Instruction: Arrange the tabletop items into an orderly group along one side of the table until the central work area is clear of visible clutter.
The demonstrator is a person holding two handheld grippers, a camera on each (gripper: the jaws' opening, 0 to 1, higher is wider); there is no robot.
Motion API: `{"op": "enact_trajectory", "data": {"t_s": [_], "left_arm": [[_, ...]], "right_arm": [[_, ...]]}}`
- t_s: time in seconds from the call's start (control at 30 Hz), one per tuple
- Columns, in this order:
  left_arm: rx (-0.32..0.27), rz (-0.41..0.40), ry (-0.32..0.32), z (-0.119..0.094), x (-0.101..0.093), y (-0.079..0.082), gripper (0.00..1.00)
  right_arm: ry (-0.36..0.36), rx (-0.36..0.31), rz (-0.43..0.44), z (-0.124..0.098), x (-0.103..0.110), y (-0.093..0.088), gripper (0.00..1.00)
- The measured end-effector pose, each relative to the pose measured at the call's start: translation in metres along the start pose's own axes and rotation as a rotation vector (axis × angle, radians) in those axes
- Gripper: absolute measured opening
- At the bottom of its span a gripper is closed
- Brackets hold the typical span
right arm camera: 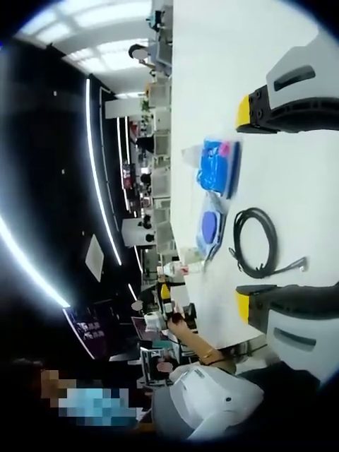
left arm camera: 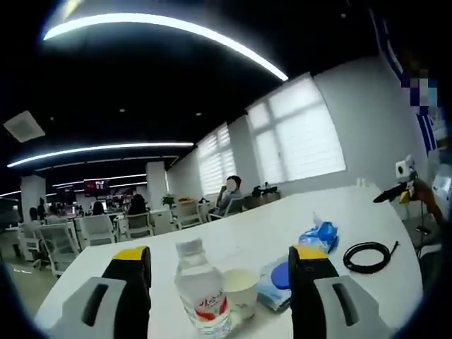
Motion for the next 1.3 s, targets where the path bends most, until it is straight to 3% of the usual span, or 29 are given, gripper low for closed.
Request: {"op": "enact_trajectory", "data": {"t_s": [0.6, 0.83, 1.0, 1.3], "left_arm": [[-0.008, -0.016, 0.077, -0.045, -0.019, -0.001, 0.79], [0.017, -0.004, 0.084, -0.059, -0.036, -0.007, 0.79], [0.016, -0.022, 0.073, -0.075, -0.047, -0.014, 0.72], [0.027, -0.073, 0.121, -0.099, -0.056, -0.024, 0.75]], "right_arm": [[0.025, 0.002, -0.009, 0.0, 0.007, 0.0, 0.84], [0.043, 0.015, 0.007, 0.0, 0.011, -0.005, 0.83], [0.047, 0.014, 0.002, -0.002, 0.013, -0.004, 0.83], [0.072, 0.021, 0.007, 0.0, 0.019, -0.006, 0.82]]}}
Point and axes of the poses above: the point that each gripper's makers call its tool centre point, and the gripper's own axes: z roughly forward along the fingers, x roughly to its left, y roughly out of its top, the point moved 6 cm from there along -z, roughly backward along the fingers, and after that the axes turned 14 degrees about -x, right-handed, at the moved point
